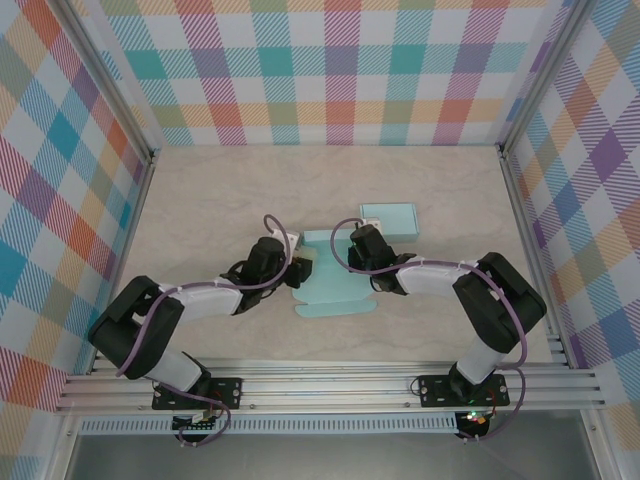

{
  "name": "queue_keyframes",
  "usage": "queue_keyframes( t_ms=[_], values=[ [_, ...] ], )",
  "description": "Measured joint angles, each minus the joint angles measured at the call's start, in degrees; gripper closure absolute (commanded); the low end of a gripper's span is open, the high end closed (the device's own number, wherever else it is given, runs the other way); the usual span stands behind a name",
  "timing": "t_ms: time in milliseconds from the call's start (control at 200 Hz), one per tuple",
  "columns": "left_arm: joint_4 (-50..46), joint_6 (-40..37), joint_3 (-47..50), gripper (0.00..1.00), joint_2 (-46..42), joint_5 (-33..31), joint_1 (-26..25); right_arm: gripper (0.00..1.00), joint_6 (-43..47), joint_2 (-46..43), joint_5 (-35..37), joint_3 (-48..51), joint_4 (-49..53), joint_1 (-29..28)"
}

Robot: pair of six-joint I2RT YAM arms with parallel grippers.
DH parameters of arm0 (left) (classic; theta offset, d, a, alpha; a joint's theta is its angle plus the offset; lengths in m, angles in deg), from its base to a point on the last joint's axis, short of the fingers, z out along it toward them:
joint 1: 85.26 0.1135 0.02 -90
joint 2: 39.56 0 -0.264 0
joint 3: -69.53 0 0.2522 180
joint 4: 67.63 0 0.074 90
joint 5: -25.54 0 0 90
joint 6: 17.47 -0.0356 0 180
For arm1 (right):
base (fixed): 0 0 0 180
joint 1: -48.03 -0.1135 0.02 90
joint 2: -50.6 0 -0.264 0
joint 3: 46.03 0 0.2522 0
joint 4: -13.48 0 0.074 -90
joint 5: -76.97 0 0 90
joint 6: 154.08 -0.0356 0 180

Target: Fold the paper box

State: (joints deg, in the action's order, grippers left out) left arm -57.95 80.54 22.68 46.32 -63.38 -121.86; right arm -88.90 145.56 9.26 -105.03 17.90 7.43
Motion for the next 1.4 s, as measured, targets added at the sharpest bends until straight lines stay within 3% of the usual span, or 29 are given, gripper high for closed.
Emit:
queue_keyframes(
  t_ms=[305,530,900,1090,1245,1400],
  values=[
    [5.4,-6.2,-0.7,0.73,3.3,-16.4,-5.9,1.0,-0.2,0.0,0.0,0.0,0.0,-0.3],
    [8.6,-9.1,-1.9,0.84,6.8,-27.6,-7.7,1.0,-0.5,0.0,0.2,-0.3,-0.2,-0.9],
    [11.2,-8.6,-4.5,1.0,9.9,-39.1,-8.7,1.0,-2.0,0.7,0.9,-1.4,-1.2,-2.4],
    [8.5,-2.8,-7.0,1.0,10.4,-48.5,-9.1,1.0,-4.1,1.7,0.7,-3.0,-2.3,-4.0],
    [-2.9,9.4,-12.3,1.0,11.0,-56.9,-8.9,1.0,-7.0,4.2,0.5,-5.4,-3.5,-5.3],
    [-13.7,20.7,-15.6,1.0,11.1,-58.8,-7.0,1.0,-9.2,6.8,-1.4,-8.1,-3.7,-6.3]
  ],
)
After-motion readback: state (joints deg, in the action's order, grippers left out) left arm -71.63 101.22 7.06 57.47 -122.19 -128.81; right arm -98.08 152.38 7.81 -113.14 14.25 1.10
